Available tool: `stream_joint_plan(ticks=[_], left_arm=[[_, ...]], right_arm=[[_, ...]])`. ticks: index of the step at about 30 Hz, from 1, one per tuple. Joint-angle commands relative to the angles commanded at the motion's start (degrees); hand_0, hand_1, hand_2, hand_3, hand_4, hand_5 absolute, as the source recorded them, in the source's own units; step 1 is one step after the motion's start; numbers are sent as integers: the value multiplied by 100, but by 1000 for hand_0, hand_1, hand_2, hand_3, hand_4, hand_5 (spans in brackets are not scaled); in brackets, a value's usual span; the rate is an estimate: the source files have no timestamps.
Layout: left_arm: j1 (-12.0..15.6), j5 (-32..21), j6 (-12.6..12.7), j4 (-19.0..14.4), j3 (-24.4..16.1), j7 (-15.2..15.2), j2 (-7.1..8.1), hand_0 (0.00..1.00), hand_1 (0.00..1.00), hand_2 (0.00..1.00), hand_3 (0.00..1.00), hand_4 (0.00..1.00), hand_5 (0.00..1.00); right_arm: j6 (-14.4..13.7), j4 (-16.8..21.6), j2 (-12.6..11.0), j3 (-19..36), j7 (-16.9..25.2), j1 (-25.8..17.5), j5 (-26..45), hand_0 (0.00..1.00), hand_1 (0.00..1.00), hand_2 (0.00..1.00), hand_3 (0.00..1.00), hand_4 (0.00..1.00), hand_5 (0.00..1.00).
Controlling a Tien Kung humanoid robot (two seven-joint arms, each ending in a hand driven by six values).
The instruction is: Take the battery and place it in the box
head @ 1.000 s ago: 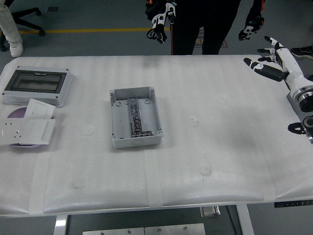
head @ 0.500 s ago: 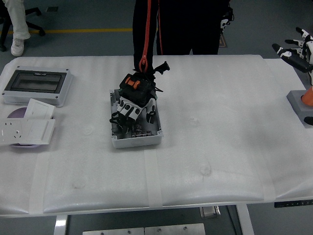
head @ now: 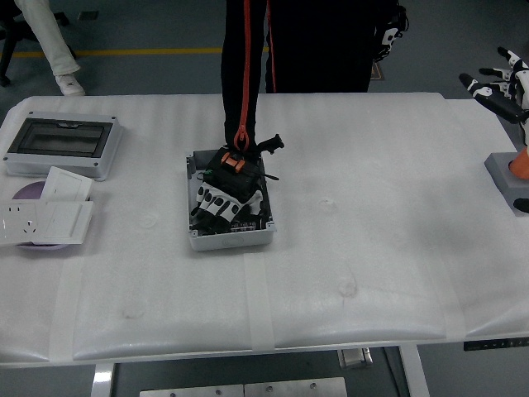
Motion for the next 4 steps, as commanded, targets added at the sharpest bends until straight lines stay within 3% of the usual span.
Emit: stream_joint_plan(ticks=[4], left_arm=[[-11,-22,11,7,6,-24,0,371,600,479,282,481,287]], right_arm=[[3,-73,-74,55,17,-49,79,833,681,792,987,858,511]])
